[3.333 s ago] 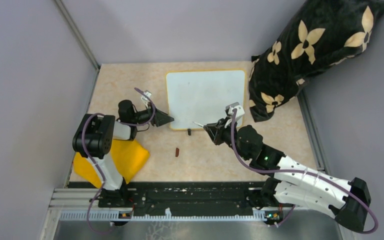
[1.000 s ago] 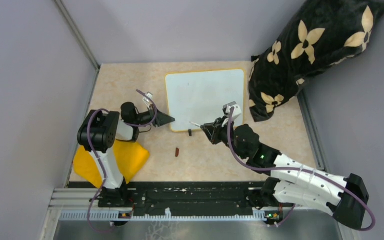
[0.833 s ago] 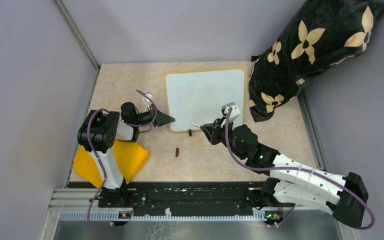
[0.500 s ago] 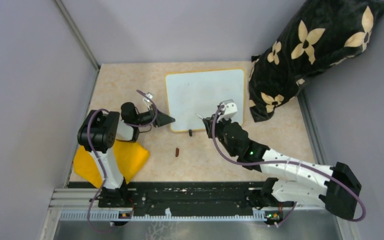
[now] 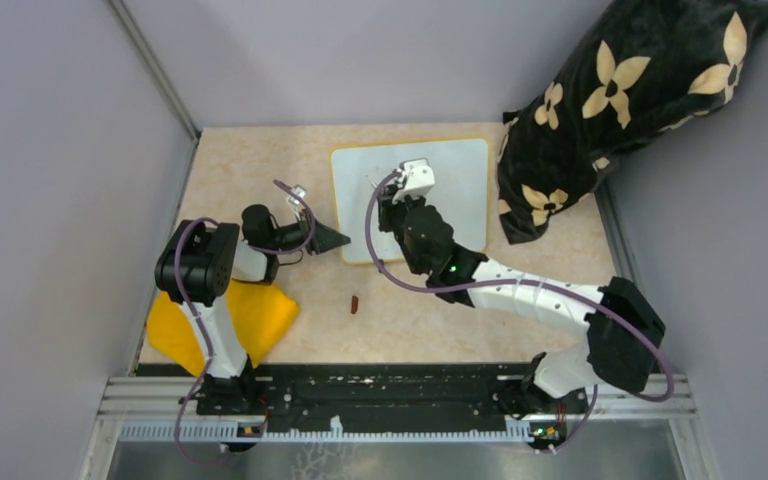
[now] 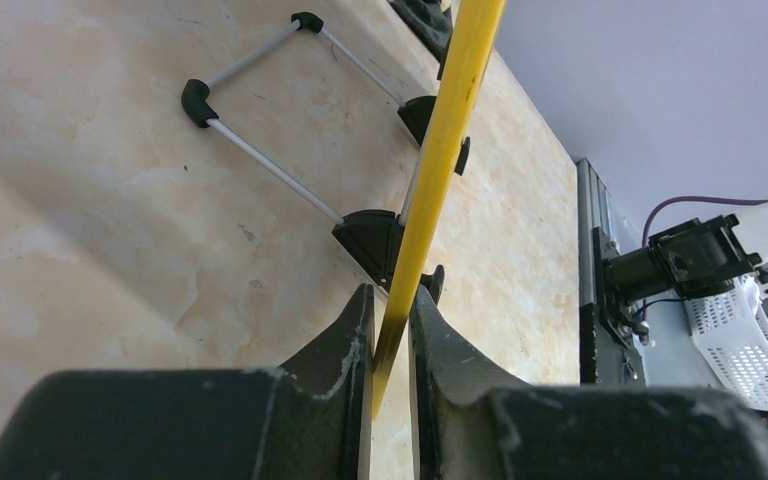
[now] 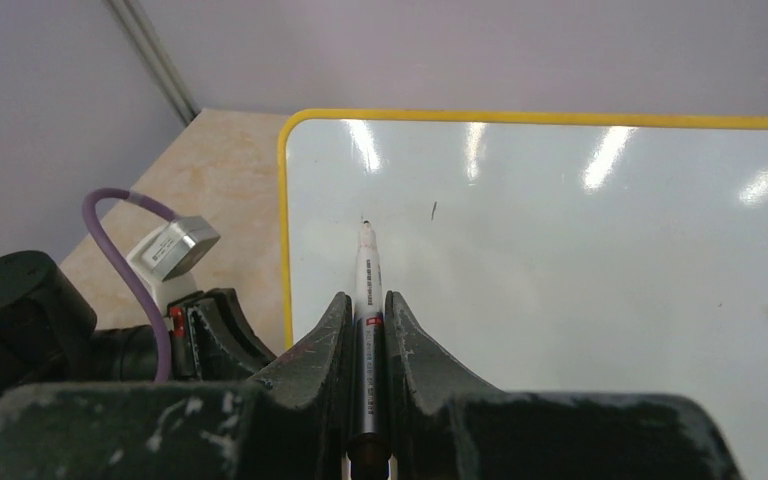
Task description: Write a sentence on the whiteboard
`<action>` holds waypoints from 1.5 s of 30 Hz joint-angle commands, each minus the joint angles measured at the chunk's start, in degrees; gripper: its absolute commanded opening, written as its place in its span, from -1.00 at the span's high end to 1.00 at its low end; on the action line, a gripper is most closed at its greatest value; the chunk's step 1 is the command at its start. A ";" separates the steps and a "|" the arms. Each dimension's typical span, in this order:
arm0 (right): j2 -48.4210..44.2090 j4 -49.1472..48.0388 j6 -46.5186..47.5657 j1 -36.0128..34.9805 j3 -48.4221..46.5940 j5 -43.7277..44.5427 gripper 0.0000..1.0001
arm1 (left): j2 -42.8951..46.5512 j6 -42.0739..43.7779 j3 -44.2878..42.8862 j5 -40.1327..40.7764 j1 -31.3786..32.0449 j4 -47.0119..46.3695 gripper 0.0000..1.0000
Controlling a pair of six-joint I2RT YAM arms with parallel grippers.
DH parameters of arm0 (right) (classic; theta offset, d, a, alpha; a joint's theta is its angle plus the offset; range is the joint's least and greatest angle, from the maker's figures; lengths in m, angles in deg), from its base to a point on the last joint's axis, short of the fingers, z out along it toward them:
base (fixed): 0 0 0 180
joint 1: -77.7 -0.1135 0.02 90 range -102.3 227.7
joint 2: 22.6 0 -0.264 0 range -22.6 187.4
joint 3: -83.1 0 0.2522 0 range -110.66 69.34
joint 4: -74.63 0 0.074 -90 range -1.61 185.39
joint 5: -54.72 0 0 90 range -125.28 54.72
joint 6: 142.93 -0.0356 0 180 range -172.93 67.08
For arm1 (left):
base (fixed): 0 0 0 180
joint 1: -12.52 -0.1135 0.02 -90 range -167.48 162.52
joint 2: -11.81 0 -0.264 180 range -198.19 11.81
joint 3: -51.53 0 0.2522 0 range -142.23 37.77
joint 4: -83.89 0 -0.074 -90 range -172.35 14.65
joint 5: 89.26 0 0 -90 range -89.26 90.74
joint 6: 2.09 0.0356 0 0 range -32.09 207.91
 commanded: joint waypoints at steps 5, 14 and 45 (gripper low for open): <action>4.84 -4.31 -0.15 2.51 -6.40 -3.65 1.00 | 0.17 1.24 0.61 0.47 0.36 0.88 0.75; 8.12 -5.85 -2.65 4.22 -8.07 -6.48 1.00 | 0.87 2.77 0.27 0.83 0.40 2.93 0.83; 10.37 -4.15 -6.26 6.50 -5.64 -5.41 1.00 | 1.42 2.91 0.26 0.83 0.40 2.64 0.97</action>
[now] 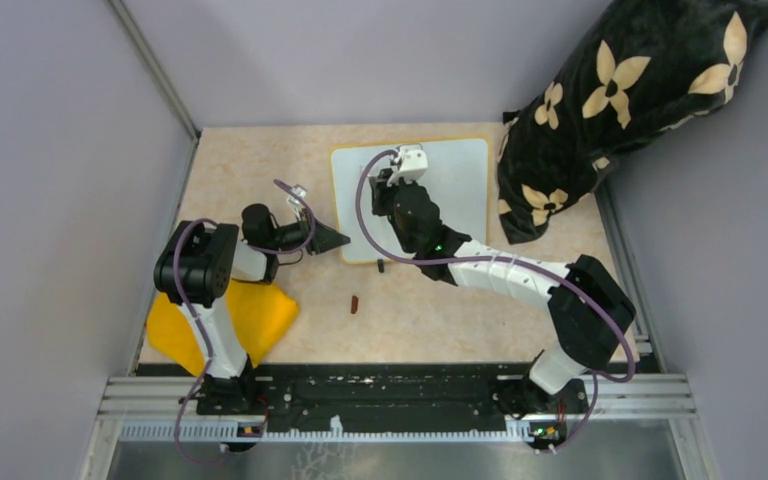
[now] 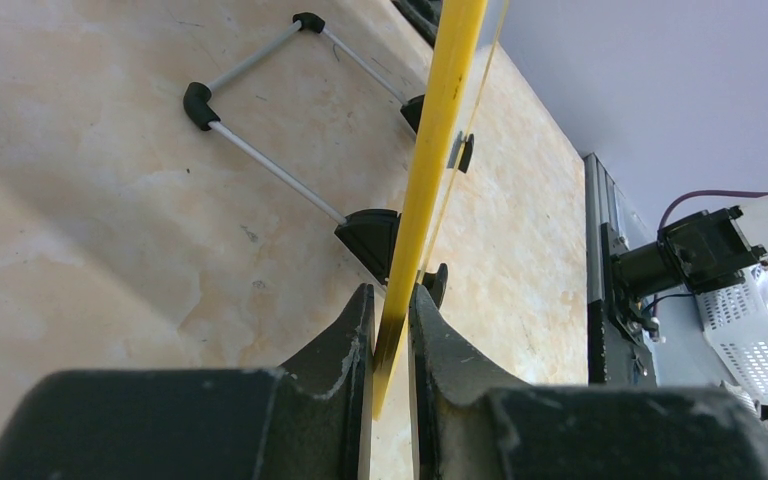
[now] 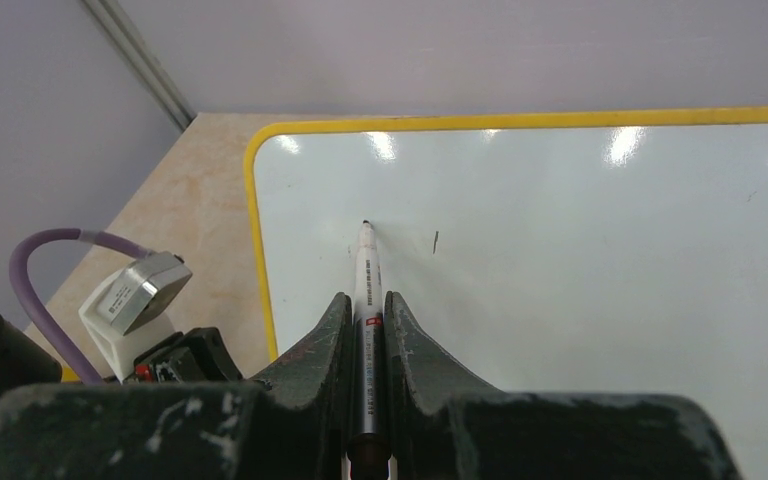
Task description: Write a sentence on the whiteboard
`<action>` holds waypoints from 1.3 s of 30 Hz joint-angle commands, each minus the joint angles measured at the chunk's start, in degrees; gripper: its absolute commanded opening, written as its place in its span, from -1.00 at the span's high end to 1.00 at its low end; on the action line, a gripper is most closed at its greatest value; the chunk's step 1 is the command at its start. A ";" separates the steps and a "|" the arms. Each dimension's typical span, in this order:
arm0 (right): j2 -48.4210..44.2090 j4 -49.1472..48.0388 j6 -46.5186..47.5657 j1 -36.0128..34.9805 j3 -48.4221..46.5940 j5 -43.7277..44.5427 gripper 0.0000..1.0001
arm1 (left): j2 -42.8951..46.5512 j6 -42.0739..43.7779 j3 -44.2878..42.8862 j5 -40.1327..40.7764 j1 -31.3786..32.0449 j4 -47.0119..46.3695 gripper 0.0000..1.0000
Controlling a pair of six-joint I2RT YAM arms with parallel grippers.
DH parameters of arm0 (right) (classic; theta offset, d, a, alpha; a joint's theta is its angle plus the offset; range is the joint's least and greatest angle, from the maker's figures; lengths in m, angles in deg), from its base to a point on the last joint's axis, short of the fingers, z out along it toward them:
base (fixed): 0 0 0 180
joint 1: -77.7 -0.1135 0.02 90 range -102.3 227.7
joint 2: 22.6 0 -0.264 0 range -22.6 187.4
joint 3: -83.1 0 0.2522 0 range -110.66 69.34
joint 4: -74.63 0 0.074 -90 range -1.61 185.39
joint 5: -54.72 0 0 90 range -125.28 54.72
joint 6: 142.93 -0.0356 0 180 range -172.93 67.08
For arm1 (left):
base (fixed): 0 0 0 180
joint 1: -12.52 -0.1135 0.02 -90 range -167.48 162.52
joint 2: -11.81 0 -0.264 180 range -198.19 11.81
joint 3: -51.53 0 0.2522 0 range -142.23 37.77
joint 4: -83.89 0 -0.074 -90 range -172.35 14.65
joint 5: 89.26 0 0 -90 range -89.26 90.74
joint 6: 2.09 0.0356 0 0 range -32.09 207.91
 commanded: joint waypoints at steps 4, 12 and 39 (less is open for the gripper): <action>-1.96 -1.70 -1.60 0.42 2.51 1.30 1.00 | 0.70 1.01 0.28 0.81 0.40 1.29 0.98; -4.00 -1.87 -1.95 0.40 5.34 1.85 1.00 | 0.61 1.03 0.35 0.86 0.40 1.29 0.98; -2.88 -0.73 -3.21 2.54 0.80 -1.33 1.00 | 0.65 1.33 0.30 0.99 0.40 1.59 0.99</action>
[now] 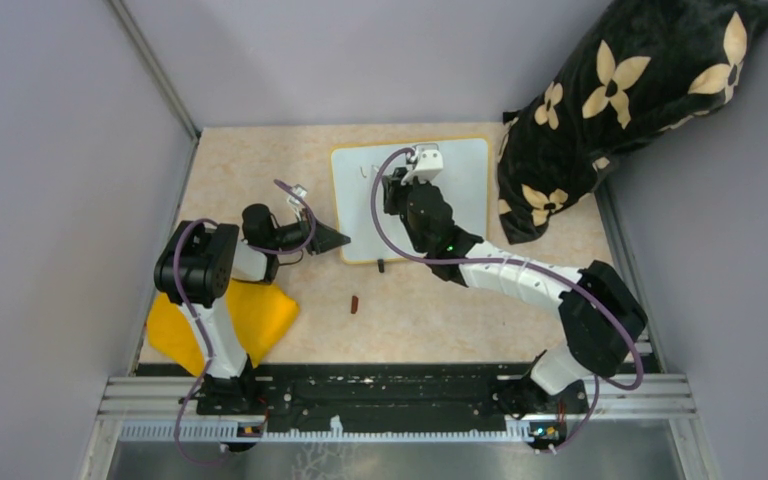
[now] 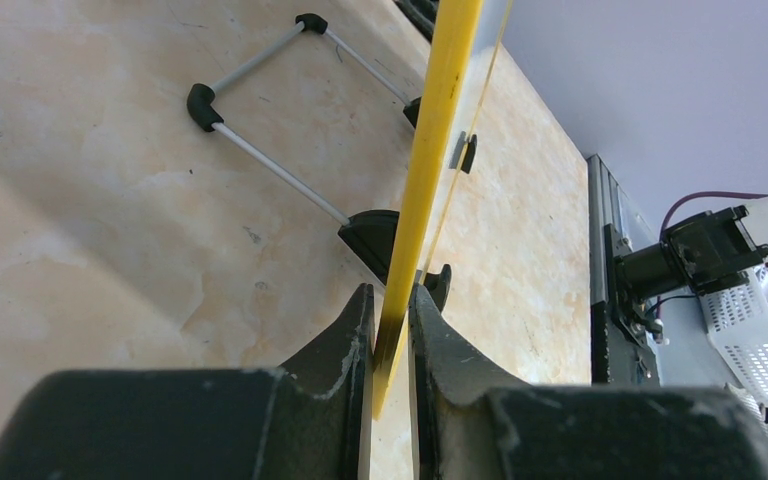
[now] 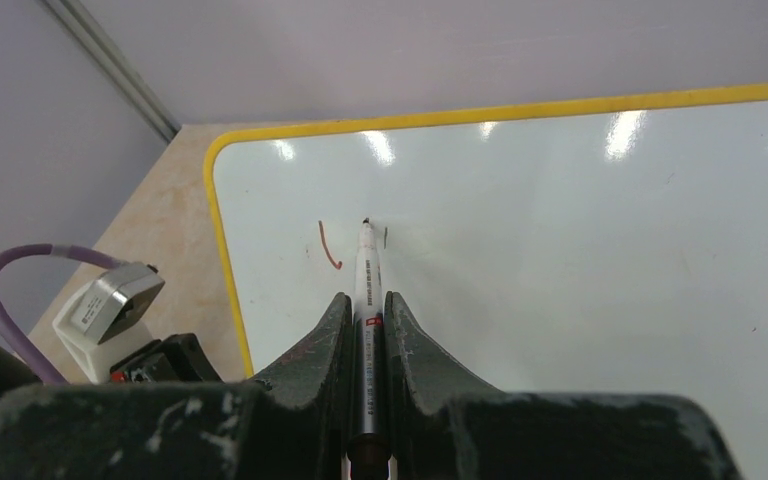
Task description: Write a sentence on the whiteboard
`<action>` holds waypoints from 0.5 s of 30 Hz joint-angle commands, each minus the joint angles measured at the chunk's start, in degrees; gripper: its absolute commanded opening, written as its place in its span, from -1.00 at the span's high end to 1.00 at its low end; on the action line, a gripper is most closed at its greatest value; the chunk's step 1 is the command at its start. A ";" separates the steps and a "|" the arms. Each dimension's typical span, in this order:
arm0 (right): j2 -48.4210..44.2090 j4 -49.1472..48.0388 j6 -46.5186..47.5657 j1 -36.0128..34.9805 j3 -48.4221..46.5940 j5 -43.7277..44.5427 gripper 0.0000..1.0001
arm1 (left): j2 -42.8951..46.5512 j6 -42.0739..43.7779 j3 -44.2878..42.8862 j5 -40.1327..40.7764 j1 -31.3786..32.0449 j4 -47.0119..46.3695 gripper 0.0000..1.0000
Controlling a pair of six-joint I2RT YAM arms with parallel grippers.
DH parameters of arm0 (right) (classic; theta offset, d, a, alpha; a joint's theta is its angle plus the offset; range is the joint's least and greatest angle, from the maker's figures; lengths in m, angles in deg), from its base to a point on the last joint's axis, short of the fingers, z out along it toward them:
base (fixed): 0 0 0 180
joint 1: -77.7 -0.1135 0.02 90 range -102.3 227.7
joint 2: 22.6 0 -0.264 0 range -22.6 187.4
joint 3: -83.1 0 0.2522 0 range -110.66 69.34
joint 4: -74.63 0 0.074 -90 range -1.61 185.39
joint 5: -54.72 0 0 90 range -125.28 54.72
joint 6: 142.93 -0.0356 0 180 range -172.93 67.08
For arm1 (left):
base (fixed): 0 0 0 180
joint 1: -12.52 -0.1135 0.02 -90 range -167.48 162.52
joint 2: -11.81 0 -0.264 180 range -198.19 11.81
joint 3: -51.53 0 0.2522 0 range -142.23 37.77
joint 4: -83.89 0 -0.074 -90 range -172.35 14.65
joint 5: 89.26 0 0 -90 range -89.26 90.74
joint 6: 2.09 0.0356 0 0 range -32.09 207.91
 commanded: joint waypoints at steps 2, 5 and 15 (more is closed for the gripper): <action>0.71 -0.69 -1.57 0.26 -1.89 -1.65 1.00 | 0.70 1.02 0.35 0.52 0.14 1.55 0.99; 0.58 -0.31 -2.53 0.18 -1.04 -2.53 1.00 | 0.74 1.02 0.35 0.61 0.14 1.55 0.99; 0.71 1.17 -4.55 -0.19 1.18 -5.45 1.00 | 0.79 1.01 0.35 0.61 0.14 1.54 0.99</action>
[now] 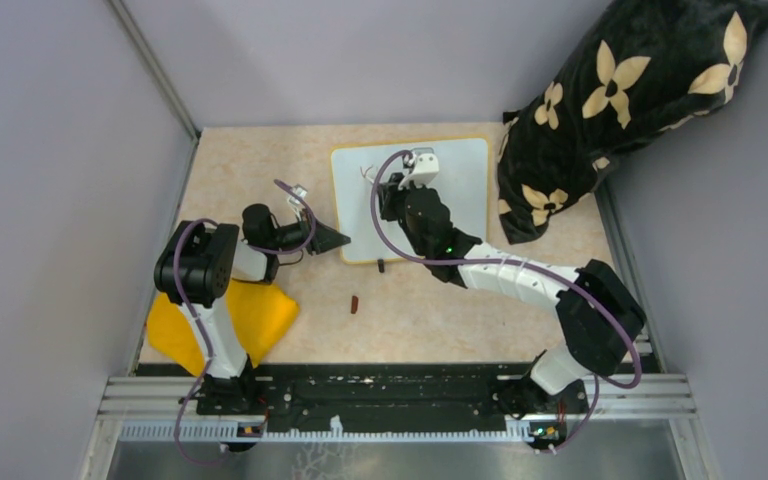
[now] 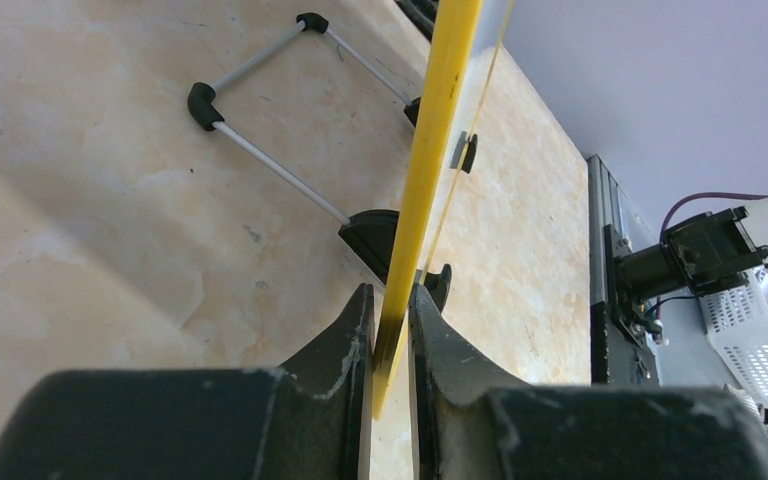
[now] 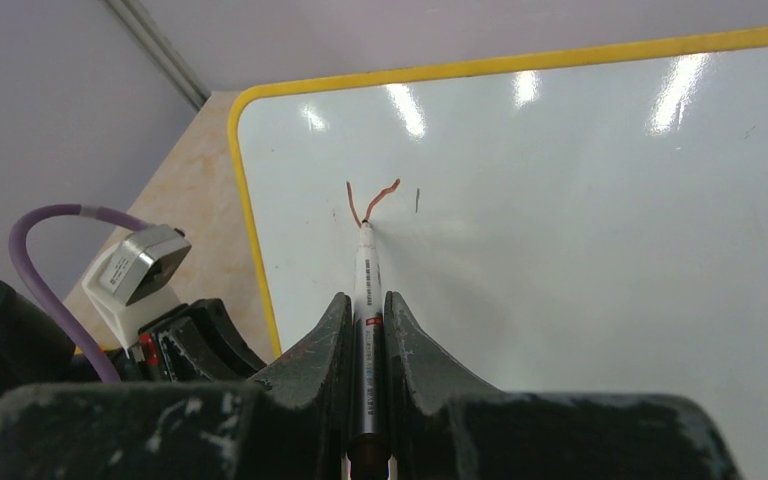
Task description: Write a sentence on the whiteboard
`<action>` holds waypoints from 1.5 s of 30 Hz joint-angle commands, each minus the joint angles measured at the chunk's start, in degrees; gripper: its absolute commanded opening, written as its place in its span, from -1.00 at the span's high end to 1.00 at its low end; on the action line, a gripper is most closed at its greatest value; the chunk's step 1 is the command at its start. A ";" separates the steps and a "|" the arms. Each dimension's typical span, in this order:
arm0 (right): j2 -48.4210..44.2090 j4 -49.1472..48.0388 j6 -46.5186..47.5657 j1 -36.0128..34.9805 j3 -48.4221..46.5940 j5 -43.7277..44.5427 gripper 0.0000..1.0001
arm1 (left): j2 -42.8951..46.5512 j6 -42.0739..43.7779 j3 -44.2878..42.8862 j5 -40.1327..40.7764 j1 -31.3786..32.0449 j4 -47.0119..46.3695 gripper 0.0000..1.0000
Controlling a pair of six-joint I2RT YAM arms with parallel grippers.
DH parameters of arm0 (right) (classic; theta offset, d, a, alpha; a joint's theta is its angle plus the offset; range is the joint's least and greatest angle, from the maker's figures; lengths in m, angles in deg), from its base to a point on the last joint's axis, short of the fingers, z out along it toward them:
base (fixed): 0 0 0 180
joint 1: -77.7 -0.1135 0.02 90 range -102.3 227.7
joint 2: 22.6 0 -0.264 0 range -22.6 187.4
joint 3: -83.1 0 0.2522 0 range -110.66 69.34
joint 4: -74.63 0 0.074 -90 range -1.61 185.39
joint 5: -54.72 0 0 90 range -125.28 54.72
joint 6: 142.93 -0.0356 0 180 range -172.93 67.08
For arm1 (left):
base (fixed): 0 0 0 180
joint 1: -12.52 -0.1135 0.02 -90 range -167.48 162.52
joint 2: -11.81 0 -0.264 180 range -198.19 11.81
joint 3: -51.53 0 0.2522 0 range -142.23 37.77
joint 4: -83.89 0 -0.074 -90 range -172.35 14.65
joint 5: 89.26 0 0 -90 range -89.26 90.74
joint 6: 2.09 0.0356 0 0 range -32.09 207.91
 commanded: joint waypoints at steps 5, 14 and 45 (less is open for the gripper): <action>0.50 0.74 -1.46 -1.04 0.80 -2.60 1.00 | 0.79 0.94 0.28 0.50 0.14 1.25 0.99; 1.67 1.98 -1.64 -2.87 0.53 -4.36 1.00 | 0.85 0.90 0.35 0.55 0.14 1.15 0.99; -4.61 2.69 1.31 0.41 -0.11 -0.86 1.00 | 0.52 1.34 0.36 0.53 0.14 1.53 0.99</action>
